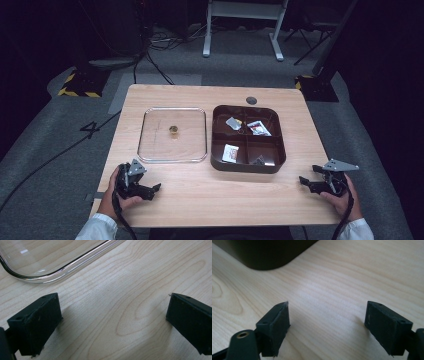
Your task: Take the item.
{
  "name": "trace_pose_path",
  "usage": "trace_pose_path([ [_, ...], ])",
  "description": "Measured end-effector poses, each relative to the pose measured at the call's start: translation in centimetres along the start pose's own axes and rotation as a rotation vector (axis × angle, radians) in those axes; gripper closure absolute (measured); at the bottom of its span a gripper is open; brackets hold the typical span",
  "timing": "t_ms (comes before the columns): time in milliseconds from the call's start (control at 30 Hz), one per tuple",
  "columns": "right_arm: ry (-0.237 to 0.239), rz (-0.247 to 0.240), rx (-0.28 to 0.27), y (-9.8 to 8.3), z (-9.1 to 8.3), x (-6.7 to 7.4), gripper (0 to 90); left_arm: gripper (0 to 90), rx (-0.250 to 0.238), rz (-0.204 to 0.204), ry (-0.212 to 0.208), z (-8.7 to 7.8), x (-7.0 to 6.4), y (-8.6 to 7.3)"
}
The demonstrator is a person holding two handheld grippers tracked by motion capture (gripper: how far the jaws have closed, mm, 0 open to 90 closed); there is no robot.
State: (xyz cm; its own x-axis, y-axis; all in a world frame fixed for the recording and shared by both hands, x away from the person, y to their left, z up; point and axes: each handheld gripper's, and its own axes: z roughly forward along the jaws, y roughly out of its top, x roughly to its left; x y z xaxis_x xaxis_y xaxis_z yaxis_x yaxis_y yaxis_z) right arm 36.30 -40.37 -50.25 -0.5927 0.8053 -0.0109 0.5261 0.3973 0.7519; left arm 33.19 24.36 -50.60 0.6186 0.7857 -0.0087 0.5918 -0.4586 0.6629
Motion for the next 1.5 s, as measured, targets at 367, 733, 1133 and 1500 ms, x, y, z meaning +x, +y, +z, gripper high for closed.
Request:
trace_pose_path([
  [367, 0.018, -0.007, -0.081, 4.8, -1.3, -1.2, 24.8, 0.1, 0.003, 0.004, 0.001, -0.3, 0.1, -0.3],
  [733, 0.037, -0.111, -0.115, 12.4, -0.5, -0.3, 23.6, 0.1, 0.0, 0.001, 0.001, -0.3, 0.1, -0.3],
  [1133, 0.073, -0.166, -0.101, 15.4, 1.9, 1.3, 29.6, 0.1, 0.001, 0.003, -0.001, -0.3, 0.1, -0.3],
  [1500, 0.068, -0.163, -0.097, 17.9, 3.9, 1.7, 32.1, 0.1, 0.002, 0.001, -0.005, -0.3, 0.1, -0.3],
])
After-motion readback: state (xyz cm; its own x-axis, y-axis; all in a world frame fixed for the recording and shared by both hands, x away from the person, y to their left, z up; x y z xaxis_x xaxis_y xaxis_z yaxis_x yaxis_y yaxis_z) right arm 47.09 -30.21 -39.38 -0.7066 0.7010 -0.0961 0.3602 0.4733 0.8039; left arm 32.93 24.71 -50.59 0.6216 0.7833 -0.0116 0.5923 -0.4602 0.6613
